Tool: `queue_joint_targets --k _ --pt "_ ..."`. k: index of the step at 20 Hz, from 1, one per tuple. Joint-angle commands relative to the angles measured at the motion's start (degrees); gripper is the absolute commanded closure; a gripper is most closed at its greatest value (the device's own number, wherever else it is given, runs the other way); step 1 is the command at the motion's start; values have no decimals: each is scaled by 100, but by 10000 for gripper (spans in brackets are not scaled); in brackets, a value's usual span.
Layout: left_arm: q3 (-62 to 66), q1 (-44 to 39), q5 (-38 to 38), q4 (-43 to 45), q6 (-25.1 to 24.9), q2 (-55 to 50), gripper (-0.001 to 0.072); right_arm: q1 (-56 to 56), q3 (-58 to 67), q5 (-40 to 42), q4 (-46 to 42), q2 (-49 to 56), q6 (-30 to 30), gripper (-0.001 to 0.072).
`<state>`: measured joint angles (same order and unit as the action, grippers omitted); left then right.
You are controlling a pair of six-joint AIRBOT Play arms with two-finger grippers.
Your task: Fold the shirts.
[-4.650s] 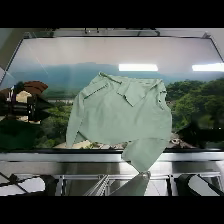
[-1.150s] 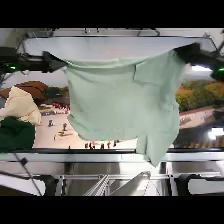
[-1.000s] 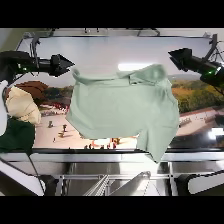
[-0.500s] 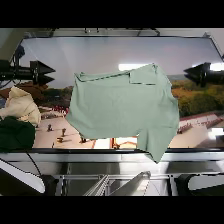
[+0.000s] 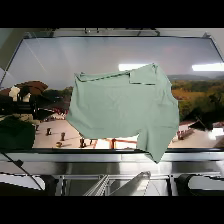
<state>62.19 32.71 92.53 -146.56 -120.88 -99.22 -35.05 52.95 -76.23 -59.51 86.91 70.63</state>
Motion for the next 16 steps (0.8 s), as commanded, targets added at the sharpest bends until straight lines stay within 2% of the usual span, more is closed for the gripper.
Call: queue_joint_targets --k 1,3,5,7,8,9,11,13,14,15,16 --pt "-796 201 -39 155 -61 120 -4 -46 -791 363 212 -35 -470 212" --pt "-953 188 -68 151 -120 120 -3 -44 -992 367 1150 -35 -951 211" --pt "-986 105 -70 155 -127 120 -3 -11 -1104 284 1810 -35 -1191 212" --pt "-988 31 -96 160 -127 120 -3 170 -1113 275 1926 -31 -1222 228" --pt "-990 -28 -138 160 -127 120 -3 280 -1113 297 1928 -13 -1241 296" --pt "-990 -85 -197 162 -127 120 -4 439 -1113 385 1926 22 -1239 329" --pt "-990 -256 -365 162 -127 120 -3 737 -1115 490 1928 127 -1239 353" --pt "-990 -435 -579 164 -125 120 -3 955 -1115 485 1926 186 -1255 505" --pt "-990 -557 -754 166 -125 120 -3 994 -1115 481 1950 181 -1338 548" --pt "-990 -658 -973 168 -125 120 -3 994 -1115 459 1978 179 -1388 583" --pt "-988 -752 -1187 168 -131 120 -3 975 -1115 417 1971 179 -1388 583"
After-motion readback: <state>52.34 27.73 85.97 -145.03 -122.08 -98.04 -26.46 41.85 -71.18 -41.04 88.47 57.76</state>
